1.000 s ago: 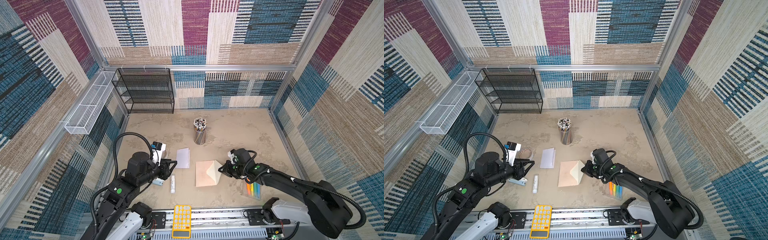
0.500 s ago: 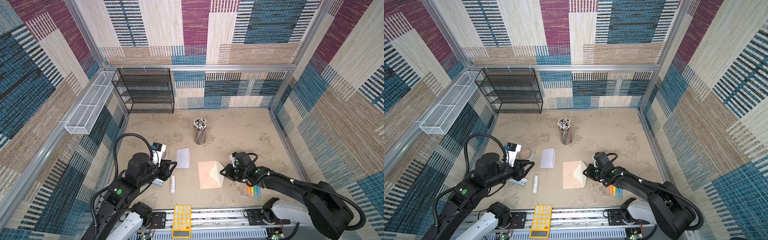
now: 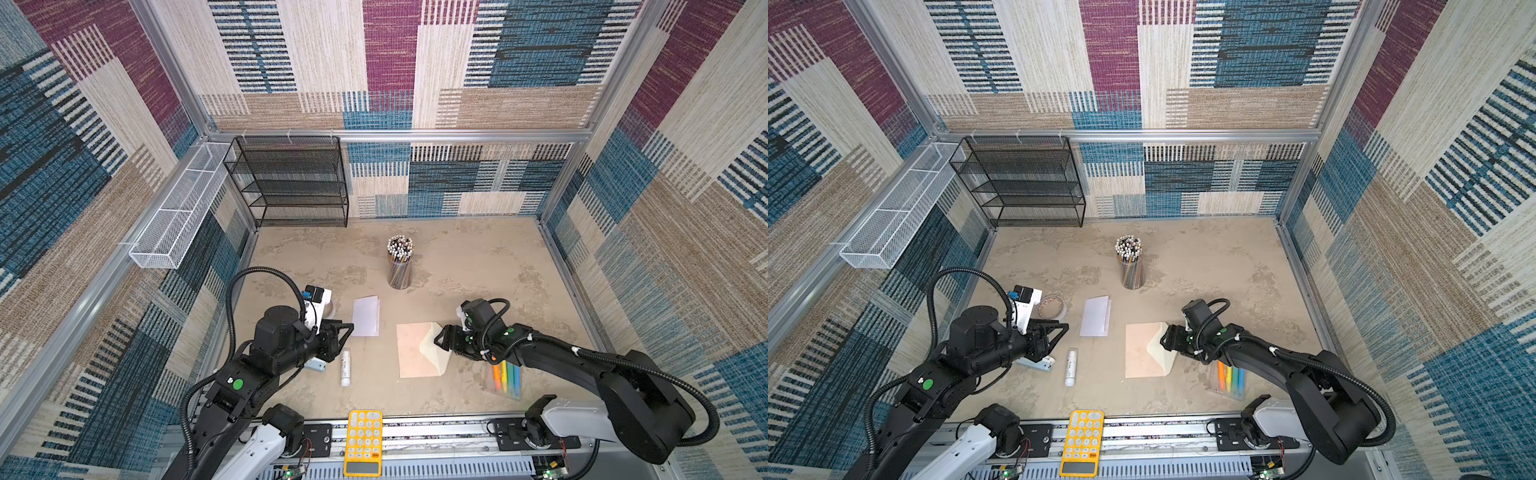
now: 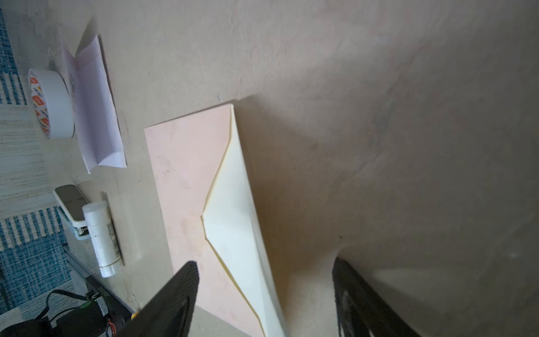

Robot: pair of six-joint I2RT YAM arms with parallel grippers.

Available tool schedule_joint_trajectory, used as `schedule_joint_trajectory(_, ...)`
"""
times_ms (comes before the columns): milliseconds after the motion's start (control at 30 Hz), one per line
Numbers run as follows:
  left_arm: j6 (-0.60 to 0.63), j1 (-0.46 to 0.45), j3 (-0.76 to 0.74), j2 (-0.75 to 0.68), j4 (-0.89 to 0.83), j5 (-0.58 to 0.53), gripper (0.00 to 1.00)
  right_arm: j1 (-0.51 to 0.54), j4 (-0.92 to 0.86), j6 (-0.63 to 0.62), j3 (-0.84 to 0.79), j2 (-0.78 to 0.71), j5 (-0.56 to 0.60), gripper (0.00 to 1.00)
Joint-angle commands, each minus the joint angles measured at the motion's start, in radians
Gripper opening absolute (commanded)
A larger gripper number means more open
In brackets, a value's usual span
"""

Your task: Place the letter into the envelope and seal it

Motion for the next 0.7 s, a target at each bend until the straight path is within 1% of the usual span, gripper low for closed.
schedule_joint_trajectory(0,0.015,0.001,0.001,-0.009,-0.006,-0.011,0.43,0.001,-0.060,-0.037,0.028,-0.015,0.046,0.81)
schedule_joint_trajectory(200,0.001,0.001,-0.007,-0.004,0.004,-0.025,0.45,0.001,-0.129,-0.084,0.105,-0.047,0.087,0.91)
schedule_joint_trajectory(400,-0.039,0.001,-0.012,0.043,0.018,-0.066,0.44,0.001,-0.196,-0.144,0.264,-0.043,0.120,0.89)
schedule_joint_trajectory(467,-0.058,0.001,-0.008,0.082,0.023,-0.071,0.44,0.001,-0.191,-0.148,0.312,-0.029,0.095,0.87)
schedule_joint_trajectory(667,-0.113,0.003,0.033,0.220,0.010,-0.092,0.41,0.006,-0.076,-0.116,0.401,0.063,-0.080,0.76)
